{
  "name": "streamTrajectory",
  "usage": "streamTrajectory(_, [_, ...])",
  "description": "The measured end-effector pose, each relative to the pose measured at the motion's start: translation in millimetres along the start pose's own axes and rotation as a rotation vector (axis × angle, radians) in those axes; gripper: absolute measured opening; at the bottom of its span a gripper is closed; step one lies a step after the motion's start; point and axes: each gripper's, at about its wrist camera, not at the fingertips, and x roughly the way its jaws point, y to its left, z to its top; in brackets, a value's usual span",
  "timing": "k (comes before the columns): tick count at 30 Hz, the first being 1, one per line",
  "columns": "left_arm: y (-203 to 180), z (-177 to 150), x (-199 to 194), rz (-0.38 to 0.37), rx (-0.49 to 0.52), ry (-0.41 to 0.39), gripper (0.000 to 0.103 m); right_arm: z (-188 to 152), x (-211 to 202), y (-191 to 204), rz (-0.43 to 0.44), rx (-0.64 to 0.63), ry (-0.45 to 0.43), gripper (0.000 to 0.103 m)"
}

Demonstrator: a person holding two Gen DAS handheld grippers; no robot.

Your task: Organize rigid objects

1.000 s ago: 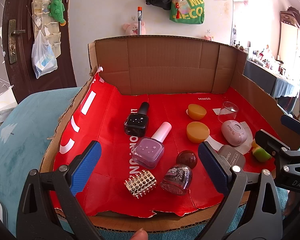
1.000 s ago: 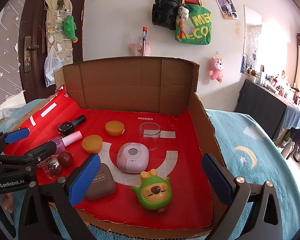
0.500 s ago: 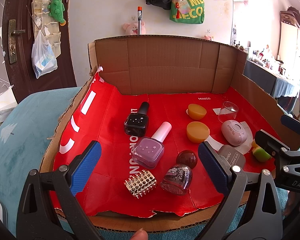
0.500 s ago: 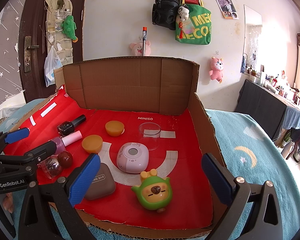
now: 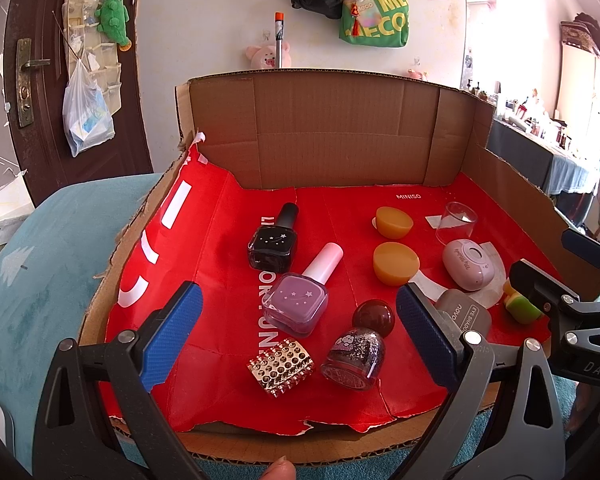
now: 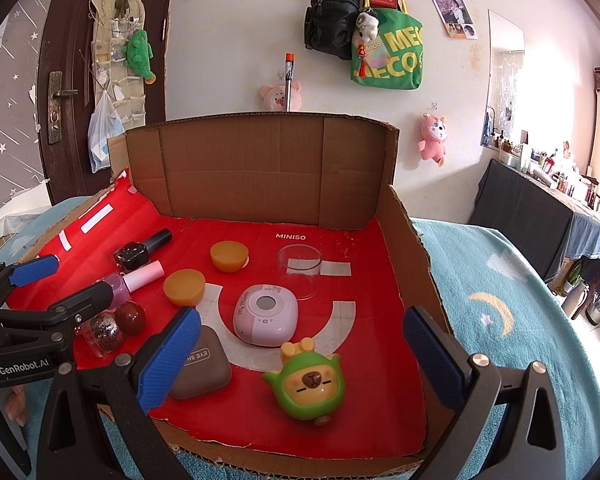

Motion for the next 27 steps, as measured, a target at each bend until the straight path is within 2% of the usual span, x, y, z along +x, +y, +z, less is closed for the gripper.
streamTrajectory(10, [-0.7, -2.0, -1.0, -0.015, 0.004, -0.009, 0.099, -1.0, -0.2, -0.1, 0.009, 0.002, -0.002, 0.103])
streamTrajectory(14, [-6.2, -4.0, -17.5, 0.028, 0.032, -0.039, 0.099, -1.7, -8.5, -2.4, 0.012, 0.016, -0.030, 0.103])
streamTrajectory(17, [-8.1, -6.4, -38.1, 0.009, 0.027, -0.046, 0.099, 0.9, -25.7, -1.0, 0.035, 0.022, -0.044, 0.103])
streamTrajectory(21, [-4.4, -12.7, -65.6, -0.016, -0.009, -0.026, 0.099, 3.5, -56.6, 1.8, 0.019, 0.013, -0.072, 0.103])
streamTrajectory(25, [-3.5, -24.3, -88.6, 0.002, -0.007, -0.020, 0.099, -4.8, -83.2, 2.9, 0.010, 0.009, -0.054, 0.103])
streamTrajectory(27, [-5.3, -33.7, -92.2, 0.009, -0.007, 0.018, 0.099, -15.8, -91.0, 2.9, 0.011, 0.017, -0.015, 0.103])
